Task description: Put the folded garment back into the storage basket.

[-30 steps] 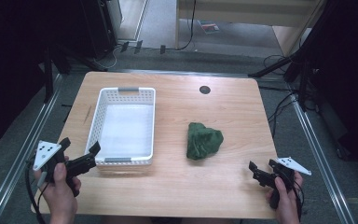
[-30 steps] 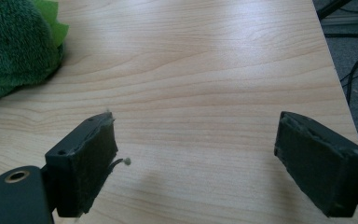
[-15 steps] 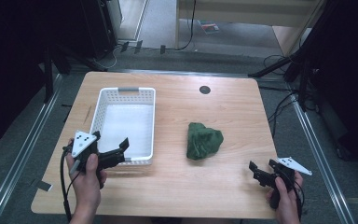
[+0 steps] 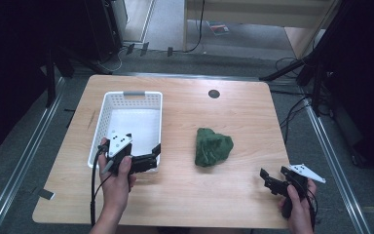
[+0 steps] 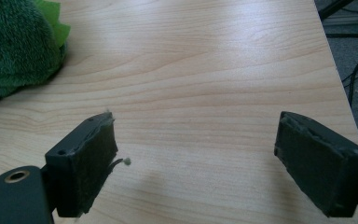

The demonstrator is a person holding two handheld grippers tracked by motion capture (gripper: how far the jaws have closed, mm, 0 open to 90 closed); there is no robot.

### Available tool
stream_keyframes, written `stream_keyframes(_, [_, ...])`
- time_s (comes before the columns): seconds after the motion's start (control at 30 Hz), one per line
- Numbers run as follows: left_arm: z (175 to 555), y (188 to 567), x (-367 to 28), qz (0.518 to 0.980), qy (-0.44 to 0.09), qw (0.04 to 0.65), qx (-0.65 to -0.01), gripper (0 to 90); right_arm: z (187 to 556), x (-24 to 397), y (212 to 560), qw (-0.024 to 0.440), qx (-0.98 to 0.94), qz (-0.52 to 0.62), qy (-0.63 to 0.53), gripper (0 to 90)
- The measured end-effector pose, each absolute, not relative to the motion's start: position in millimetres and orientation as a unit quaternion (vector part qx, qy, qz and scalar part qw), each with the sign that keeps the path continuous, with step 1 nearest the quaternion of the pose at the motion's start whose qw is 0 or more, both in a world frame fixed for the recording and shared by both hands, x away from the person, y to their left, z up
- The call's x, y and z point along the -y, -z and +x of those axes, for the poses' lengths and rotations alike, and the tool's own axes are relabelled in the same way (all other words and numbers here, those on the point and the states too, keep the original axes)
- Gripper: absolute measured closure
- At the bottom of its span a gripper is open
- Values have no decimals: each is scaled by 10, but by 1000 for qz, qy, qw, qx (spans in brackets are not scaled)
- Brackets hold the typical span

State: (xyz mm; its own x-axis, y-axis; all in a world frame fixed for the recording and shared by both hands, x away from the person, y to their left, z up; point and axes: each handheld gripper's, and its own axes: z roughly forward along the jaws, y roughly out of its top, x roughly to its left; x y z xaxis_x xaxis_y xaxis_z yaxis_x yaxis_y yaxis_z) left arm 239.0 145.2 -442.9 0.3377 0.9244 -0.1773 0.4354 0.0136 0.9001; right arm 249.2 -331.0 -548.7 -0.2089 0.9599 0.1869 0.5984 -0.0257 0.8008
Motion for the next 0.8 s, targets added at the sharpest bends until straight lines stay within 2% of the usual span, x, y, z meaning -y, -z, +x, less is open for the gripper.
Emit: stream_keyframes(0.8, [2601, 4456, -845, 696, -213, 473, -497, 0, 2492, 3312, 5487, 222, -663, 588, -408, 131])
